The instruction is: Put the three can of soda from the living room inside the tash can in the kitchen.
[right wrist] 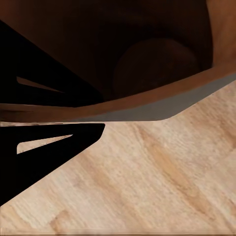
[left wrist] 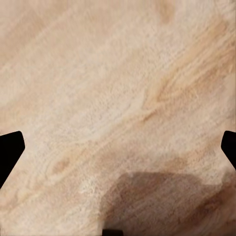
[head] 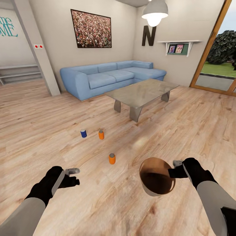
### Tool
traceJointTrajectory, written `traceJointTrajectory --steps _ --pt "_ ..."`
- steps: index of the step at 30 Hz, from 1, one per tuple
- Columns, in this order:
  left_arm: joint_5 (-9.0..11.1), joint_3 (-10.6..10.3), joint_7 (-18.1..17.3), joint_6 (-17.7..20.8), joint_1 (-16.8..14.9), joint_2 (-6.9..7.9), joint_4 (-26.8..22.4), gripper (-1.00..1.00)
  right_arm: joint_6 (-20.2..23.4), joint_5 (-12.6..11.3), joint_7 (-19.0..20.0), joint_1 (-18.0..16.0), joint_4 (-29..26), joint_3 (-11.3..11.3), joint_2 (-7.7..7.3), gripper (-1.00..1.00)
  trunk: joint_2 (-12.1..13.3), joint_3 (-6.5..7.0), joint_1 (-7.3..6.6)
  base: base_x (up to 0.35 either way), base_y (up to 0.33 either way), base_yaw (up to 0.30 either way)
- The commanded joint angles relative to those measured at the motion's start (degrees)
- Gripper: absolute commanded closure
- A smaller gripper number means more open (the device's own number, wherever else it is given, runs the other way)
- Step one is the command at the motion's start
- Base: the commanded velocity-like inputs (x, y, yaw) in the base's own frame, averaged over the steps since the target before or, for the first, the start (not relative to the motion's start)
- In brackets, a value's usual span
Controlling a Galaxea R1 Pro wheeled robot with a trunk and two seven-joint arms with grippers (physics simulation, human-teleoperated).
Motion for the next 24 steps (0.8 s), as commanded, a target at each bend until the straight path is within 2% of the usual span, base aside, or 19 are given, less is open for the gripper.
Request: traceJointTrajectory --steps 1,5,9,14,18,19,24 --pt "0.00 -0.05 0.15 -0.03 0.01 -0.05 -0.08 -1.00 0.33 -1.35 0.24 -0.02 -0.09 -0.16 -0.10 1.00 0.00 0.01 0.00 0.005 0.003 0.000" --pt "-0.01 -0.27 0.30 -0.03 0.01 -0.04 0.07 -1.00 0.40 -1.31 -0.26 -0.02 -0.09 -0.16 -0.16 1.00 0.00 0.01 0.00 0.003 0.002 0.000" --pt "0.04 -0.37 0.23 -0.05 0.06 0.09 0.10 -1.00 0.32 -1.41 0.07 -0.02 -0.11 -0.17 -1.21 1.00 0.00 0.01 0.00 0.000 0.000 0.000" --pt "-0.02 -0.39 0.36 -0.47 0.09 0.32 0.49 -1.00 0.34 -1.44 0.23 -0.02 -0.12 -0.16 -1.84 1.00 0.00 0.01 0.00 0.000 0.000 0.000" --pt "-0.19 -0.35 0.27 -2.04 0.10 1.48 0.62 -1.00 0.53 -1.37 0.27 -0.06 -0.15 -0.18 -2.18 1.00 0.00 0.01 0.00 0.000 0.000 0.000" --pt "-0.24 -0.35 0.25 -2.25 0.07 2.43 0.59 -1.00 0.62 -1.40 0.31 -0.08 -0.15 -0.18 -2.83 1.00 0.00 0.01 0.00 0.000 0.000 0.000" --pt "-0.35 -0.48 0.42 -2.97 0.12 4.52 0.76 -1.00 0.73 -1.58 0.88 -0.08 -0.13 -0.18 -5.44 1.00 0.00 0.01 0.00 0.000 0.000 0.000"
